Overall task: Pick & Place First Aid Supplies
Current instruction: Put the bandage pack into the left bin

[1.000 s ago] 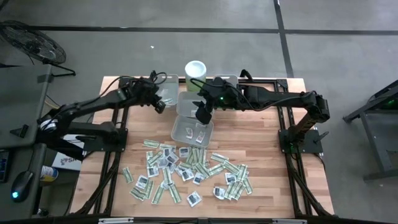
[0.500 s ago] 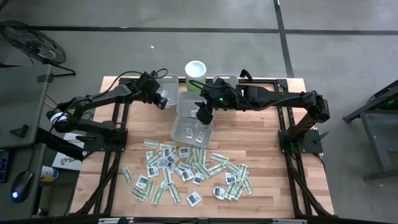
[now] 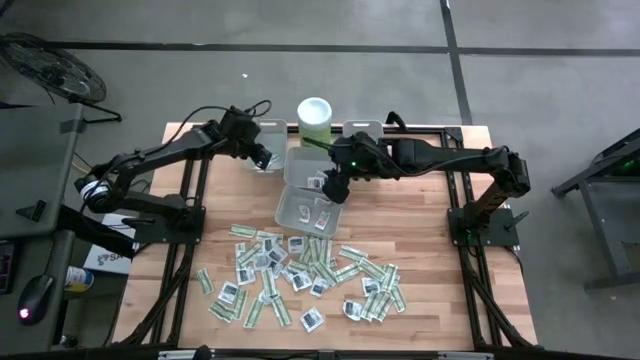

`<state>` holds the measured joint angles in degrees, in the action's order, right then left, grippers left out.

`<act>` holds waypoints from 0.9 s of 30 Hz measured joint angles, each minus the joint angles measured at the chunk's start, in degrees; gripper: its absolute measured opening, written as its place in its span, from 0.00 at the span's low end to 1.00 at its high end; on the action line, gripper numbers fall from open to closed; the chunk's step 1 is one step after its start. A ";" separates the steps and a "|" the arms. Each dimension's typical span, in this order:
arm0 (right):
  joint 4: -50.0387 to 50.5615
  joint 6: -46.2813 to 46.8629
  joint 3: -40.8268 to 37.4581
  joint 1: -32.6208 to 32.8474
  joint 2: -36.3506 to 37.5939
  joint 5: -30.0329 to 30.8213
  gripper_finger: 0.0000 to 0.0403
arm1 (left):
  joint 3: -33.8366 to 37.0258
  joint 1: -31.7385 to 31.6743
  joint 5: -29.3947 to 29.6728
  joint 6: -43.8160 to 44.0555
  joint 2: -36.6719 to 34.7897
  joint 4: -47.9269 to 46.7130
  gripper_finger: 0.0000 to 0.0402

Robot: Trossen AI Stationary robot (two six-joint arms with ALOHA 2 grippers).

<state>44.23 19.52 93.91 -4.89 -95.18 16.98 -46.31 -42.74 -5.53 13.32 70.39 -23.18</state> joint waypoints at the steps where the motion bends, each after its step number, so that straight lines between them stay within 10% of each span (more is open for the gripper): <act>1: 1.98 0.58 0.00 0.00 0.00 0.03 0.48 | -0.63 0.00 -0.73 0.00 0.00 -0.64 0.28; 12: 17.90 4.08 -1.49 1.55 0.16 -0.70 0.48 | -1.37 0.02 -4.00 0.42 -7.45 -7.89 0.29; 27: -2.15 17.10 -33.32 5.98 14.41 -14.47 0.48 | -1.42 18.98 7.75 10.23 -18.57 -11.20 0.29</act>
<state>42.08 36.62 60.59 1.10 -80.77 2.51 -47.72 -23.76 2.22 23.55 51.82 -34.38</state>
